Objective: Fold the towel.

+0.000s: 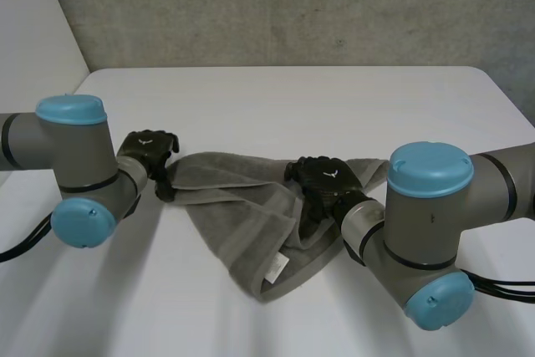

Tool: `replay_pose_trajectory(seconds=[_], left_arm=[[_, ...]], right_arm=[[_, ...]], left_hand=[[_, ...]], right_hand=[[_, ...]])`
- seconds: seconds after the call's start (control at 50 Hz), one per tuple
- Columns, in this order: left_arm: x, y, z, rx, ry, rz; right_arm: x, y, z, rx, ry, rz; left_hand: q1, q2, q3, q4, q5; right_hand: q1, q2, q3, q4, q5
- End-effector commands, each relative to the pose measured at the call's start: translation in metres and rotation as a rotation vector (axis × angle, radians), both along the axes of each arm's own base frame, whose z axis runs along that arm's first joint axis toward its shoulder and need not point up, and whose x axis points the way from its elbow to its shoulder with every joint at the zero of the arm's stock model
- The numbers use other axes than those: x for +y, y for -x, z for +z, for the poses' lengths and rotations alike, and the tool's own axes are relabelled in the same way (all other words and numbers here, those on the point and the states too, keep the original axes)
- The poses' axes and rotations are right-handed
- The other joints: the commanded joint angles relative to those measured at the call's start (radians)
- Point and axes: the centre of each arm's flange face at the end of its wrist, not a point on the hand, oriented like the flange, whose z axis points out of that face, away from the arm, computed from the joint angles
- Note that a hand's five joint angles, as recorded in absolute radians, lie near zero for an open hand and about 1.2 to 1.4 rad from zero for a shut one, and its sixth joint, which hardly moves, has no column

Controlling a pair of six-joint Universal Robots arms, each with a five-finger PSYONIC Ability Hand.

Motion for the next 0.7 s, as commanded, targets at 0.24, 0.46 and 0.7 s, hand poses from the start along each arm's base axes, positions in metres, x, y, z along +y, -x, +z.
replay_pose_trajectory(seconds=[0.24,0.46,0.7], left_arm=[[0.001,0.0,0.002,0.0,0.001,-0.002],[0.001,0.0,-0.003,-0.003,-0.016,-0.008],[0.001,0.001,0.002,0.003,-0.007,-0.009]], right_arm=[[0.001,0.002,0.008,-0.008,-0.084,-0.024],[0.003,-0.001,-0.018,0.017,-0.152,-0.017],[0.009,0.002,0.003,0.045,-0.231,0.015]], left_hand=[[0.253,0.258,0.257,0.264,0.244],[0.864,0.868,0.867,0.874,0.855],[1.07,1.074,1.073,1.08,1.061]], right_hand=[[-0.147,-0.139,-0.145,-0.146,-0.118],[-0.109,-0.101,-0.107,-0.108,-0.08],[-0.228,-0.22,-0.226,-0.227,-0.199]])
